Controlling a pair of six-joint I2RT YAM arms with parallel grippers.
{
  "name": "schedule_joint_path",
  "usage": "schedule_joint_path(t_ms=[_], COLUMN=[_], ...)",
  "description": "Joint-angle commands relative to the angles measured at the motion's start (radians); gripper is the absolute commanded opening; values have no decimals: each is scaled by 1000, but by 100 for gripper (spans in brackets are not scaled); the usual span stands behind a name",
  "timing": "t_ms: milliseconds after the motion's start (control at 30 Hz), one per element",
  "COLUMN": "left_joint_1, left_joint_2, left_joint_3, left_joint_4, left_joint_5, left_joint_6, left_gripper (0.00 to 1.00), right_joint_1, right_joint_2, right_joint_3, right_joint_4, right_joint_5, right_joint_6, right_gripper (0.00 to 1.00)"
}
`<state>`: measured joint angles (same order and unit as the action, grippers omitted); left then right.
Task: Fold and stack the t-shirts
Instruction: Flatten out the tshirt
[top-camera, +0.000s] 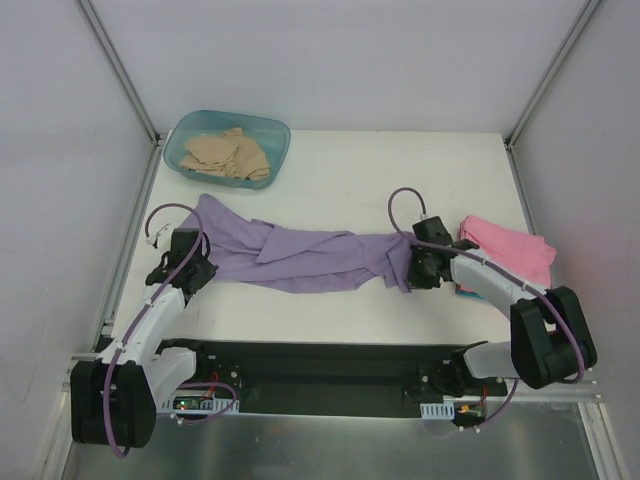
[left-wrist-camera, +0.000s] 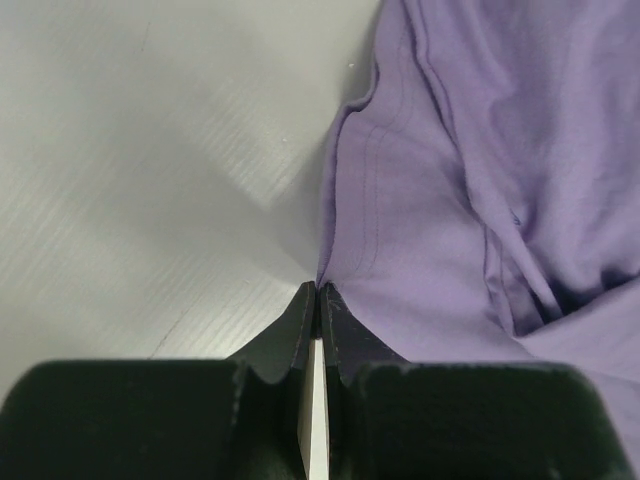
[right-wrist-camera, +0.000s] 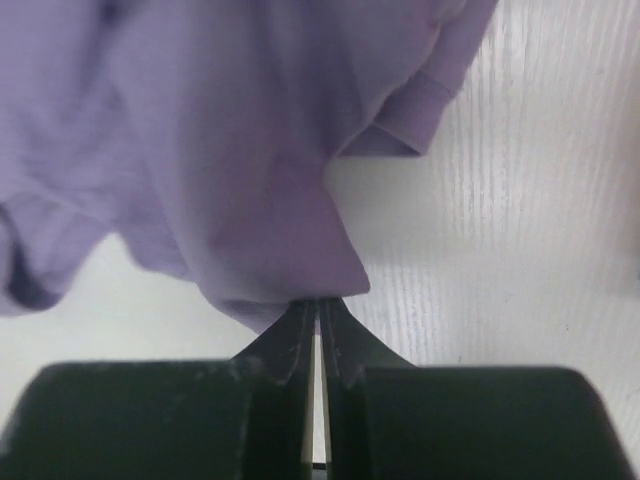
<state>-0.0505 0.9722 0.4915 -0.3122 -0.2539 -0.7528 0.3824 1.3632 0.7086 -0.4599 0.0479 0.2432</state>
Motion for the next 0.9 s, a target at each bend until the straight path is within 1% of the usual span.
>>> schedule_joint_path(t_ms=[0,67,167,300,367,400,467,500,533,567,600,633,733,833,867], left_joint_1=[8,8,8,8,8,8,8,8,8,8,8,8,8,8,8], left_joint_2=[-79,-138,-219,-273,-280,-280,-279,-280,-280,-280,-280,-285,-300,-305,-305], left_joint_3=[33,61,111,217,309,378,448,522,559,597,670,709,834,964,998], left_joint_4=[10,9,8,7,2,1,-7,-14,-19,-25,-36,-41,-54,-91,-100], left_joint_5=[54,88,94,102,117,117,116,114,116,116,117,120,125,122,122], left_joint_6=[32,35,29,23,27,30,39,43,49,62,69,84,93,133,138], left_gripper=[0,0,0,0,0,0,0,0,0,0,0,0,0,0,0], right_joint_1=[4,4,3,-5,-13,-19,-25,-30,-30,-31,-31,-30,-31,-30,-31], right_joint_2=[-214,-329,-464,-561,-585,-605,-616,-619,-624,-624,-624,-622,-625,-621,-610], right_joint_3=[14,43,103,207,251,306,372,437,477,511,549,627,747,840,926], right_joint_4=[135,138,144,158,179,184,185,182,181,176,168,161,144,132,109], right_joint_5=[30,61,136,278,300,309,319,325,325,320,316,310,300,290,279], right_joint_6=[-31,-41,-64,-116,-142,-169,-191,-206,-229,-235,-263,-287,-311,-346,-366], right_gripper=[1,1,1,1,1,1,1,1,1,1,1,1,1,1,1])
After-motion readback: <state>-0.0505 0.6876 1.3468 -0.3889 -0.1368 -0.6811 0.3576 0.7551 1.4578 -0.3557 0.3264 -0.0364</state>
